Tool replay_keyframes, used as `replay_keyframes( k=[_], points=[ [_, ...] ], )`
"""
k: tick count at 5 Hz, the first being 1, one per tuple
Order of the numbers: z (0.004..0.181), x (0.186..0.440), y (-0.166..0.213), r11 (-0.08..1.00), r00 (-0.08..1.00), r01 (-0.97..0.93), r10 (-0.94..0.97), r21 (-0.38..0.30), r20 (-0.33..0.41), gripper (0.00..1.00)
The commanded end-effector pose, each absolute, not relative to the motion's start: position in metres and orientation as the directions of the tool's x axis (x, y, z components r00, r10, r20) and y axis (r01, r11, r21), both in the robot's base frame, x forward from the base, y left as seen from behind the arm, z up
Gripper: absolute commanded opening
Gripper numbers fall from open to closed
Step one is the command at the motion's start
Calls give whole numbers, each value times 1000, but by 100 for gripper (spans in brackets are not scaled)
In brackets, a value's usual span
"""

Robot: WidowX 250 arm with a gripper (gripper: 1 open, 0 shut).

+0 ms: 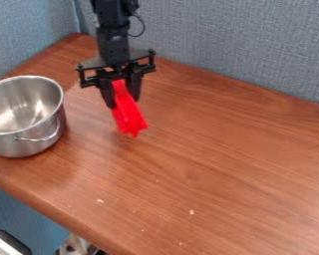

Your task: Put the red object in the metal pot

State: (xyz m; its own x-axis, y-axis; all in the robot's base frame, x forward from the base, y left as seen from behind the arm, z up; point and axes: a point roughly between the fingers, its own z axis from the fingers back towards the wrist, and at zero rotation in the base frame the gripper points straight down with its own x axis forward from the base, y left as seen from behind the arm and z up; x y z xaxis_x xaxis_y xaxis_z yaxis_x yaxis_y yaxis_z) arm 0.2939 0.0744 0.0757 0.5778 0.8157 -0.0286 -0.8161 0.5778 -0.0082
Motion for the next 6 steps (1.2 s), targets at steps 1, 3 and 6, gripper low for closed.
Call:
replay_keyframes(
  k=[1, 3, 6],
  points=[
    [103, 277, 90, 530, 530, -847, 848, -36, 15, 0],
    [111, 270, 147, 479, 479, -874, 877, -82, 24, 0],
    [119, 230, 216, 491, 489, -870, 870, -30, 61, 0]
  ],
)
